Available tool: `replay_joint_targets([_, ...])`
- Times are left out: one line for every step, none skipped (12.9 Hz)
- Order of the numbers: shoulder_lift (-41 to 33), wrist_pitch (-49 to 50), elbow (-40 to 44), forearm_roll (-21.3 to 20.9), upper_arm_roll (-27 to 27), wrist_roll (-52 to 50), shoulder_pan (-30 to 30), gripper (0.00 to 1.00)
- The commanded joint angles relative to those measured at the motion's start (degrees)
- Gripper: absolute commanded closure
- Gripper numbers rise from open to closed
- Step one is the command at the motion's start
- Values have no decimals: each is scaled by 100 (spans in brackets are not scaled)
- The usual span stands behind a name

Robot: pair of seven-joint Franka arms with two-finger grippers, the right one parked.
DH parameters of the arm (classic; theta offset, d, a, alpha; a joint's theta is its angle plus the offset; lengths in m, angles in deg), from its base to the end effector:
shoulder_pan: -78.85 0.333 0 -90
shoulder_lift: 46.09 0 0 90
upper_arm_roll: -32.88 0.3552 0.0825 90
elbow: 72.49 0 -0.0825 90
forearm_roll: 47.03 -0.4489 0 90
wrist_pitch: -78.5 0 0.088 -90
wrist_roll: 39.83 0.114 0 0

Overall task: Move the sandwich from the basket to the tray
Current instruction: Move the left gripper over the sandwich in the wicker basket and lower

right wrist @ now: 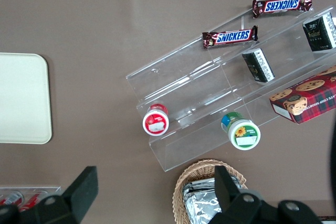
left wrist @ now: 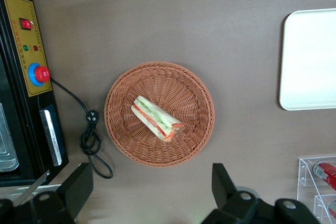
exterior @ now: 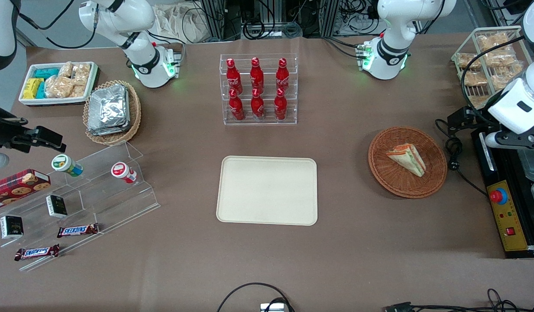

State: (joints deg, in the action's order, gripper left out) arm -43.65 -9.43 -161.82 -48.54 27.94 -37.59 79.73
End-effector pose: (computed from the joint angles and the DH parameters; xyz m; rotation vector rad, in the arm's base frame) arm 0.6276 -0.0403 0.6335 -3.1114 0.1712 0.1036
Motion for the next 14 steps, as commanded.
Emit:
replay_joint_targets([20, -31, 108, 72, -16, 23, 8, 0])
replay_joint_targets([20, -22, 91, 29, -16, 39, 8, 0])
replay_joint_targets([29, -40, 82, -6, -16, 39, 8, 0])
replay_joint_targets([38, -75, 56, -24, -16, -4, 8, 0])
replay_joint_targets([81, -93, 30, -24, -7, -153, 17, 0])
replay_joint_targets([64, -162, -110, -33, -7, -502, 26, 0])
replay_joint_targets([-40, -415, -442, -33, -7, -810, 26, 0])
replay_joint_targets([-259, -731, -915, -33, -7, -1066, 17, 0])
replay_joint_targets([-513, -1126, -1520, -42, -7, -1329, 17, 0])
replay_joint_targets([-820, -1661, -2170, -33, -7, -1567, 17, 0])
replay_joint_targets([-1076, -2179, -2786, -33, -7, -1891, 17, 0])
replay_joint_targets([-1165, -2506, -3175, -42, -7, -2216, 17, 0])
replay_joint_targets([-1166, -2710, -3396, -42, -16, -2498, 17, 0])
replay_joint_targets([-1166, -2921, -3607, -42, -16, -2788, 17, 0])
